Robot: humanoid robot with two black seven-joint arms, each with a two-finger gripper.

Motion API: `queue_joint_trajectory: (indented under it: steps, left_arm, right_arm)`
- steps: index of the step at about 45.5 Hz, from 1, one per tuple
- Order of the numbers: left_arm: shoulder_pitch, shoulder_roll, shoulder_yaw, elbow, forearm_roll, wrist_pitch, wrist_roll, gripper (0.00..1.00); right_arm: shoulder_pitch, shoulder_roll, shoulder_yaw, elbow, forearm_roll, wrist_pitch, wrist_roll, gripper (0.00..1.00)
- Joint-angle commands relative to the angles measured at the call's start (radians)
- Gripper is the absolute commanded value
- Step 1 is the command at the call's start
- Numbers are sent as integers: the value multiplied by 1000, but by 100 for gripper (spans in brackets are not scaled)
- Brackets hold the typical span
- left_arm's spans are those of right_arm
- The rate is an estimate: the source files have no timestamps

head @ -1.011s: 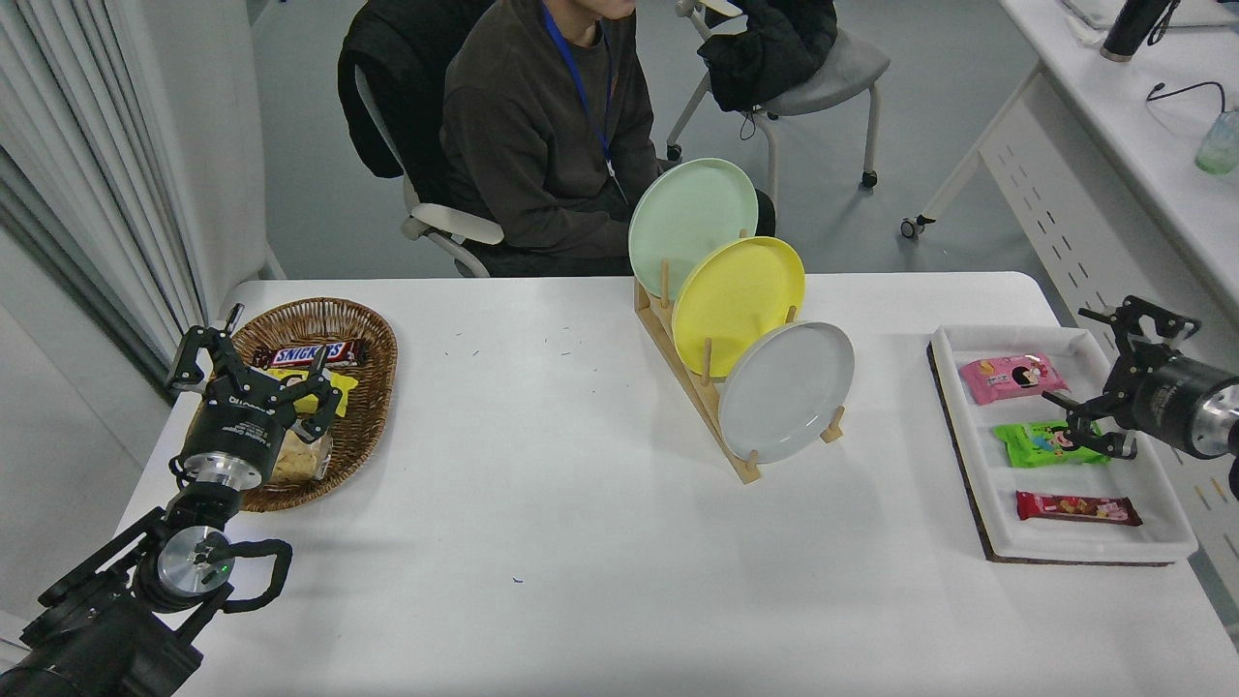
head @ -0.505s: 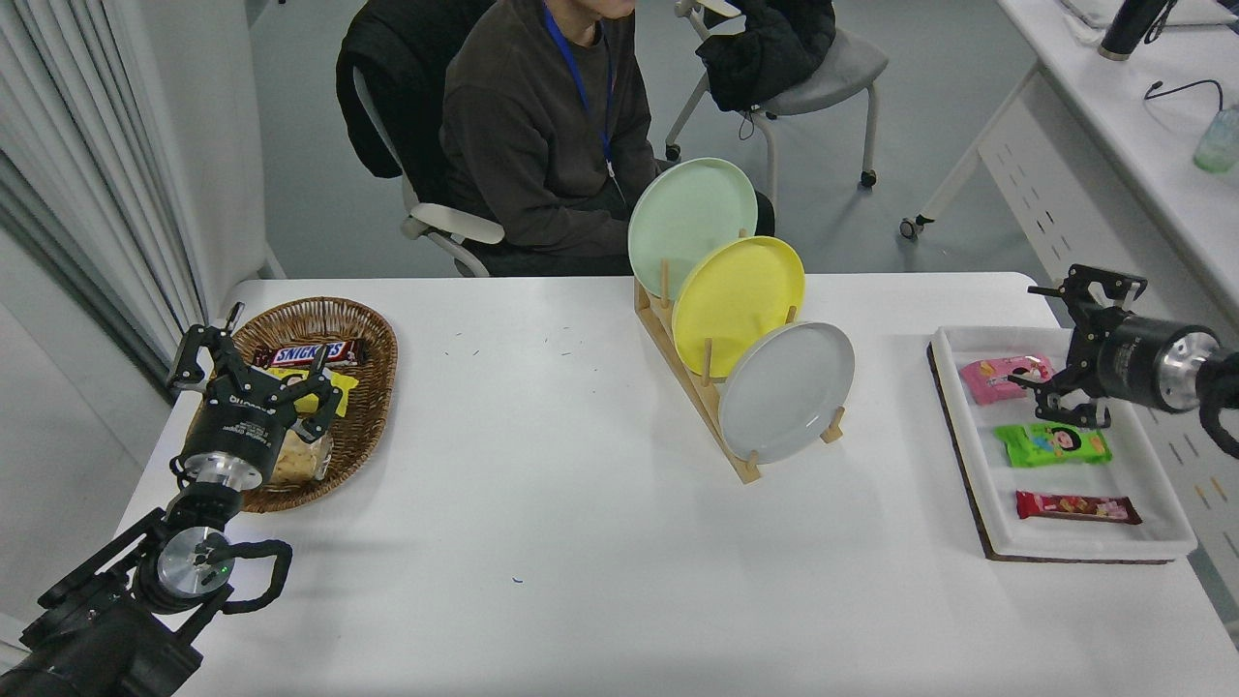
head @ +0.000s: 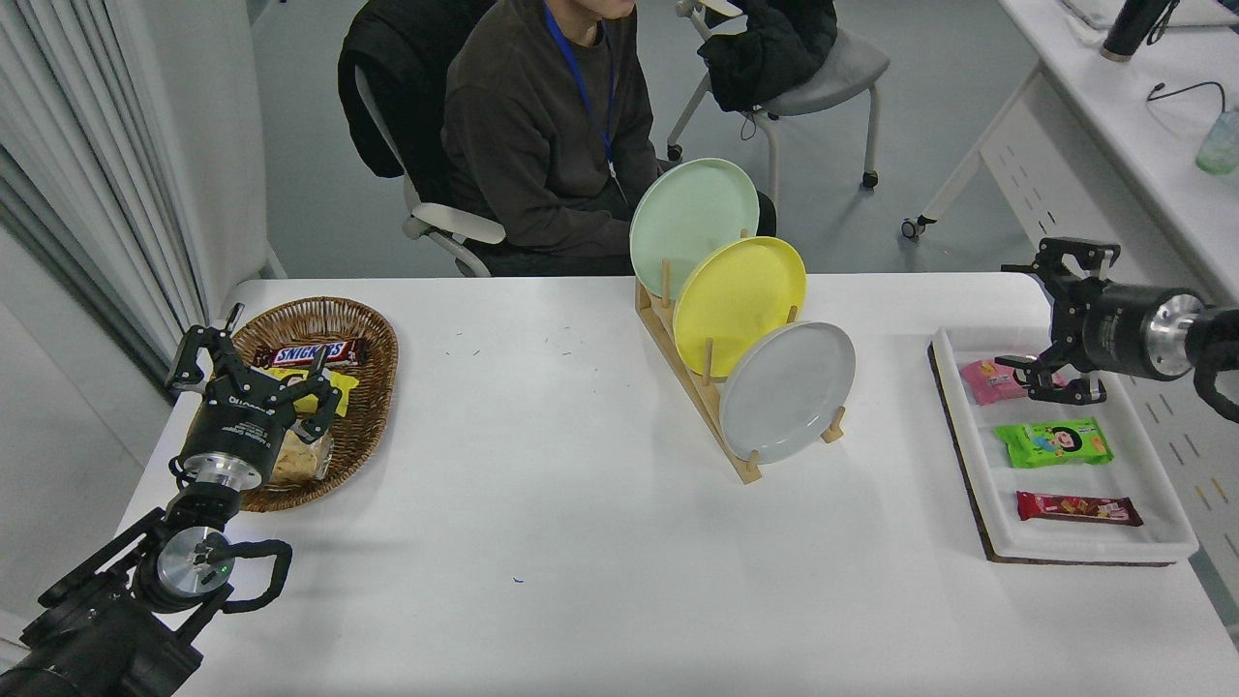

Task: Place the plate on the table

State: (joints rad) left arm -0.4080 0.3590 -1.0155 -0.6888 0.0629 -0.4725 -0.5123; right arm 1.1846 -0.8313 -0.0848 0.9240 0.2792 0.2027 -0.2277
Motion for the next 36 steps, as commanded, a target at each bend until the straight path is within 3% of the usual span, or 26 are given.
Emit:
queue_joint_trajectory:
  steps: [1, 25, 36]
  left_arm:
    - [0, 0, 0, 0, 0, 0, 1, 98]
    - [0, 0, 0, 0, 0, 0, 0, 98]
    - [0, 0, 0, 0, 0, 0, 0, 98]
  right_arm:
    - [70, 8, -81, 4, -5, 9, -1, 99]
    - [86, 60, -118, 41, -6, 14, -1, 99]
    - [127, 69, -139, 44, -2, 92, -1, 99]
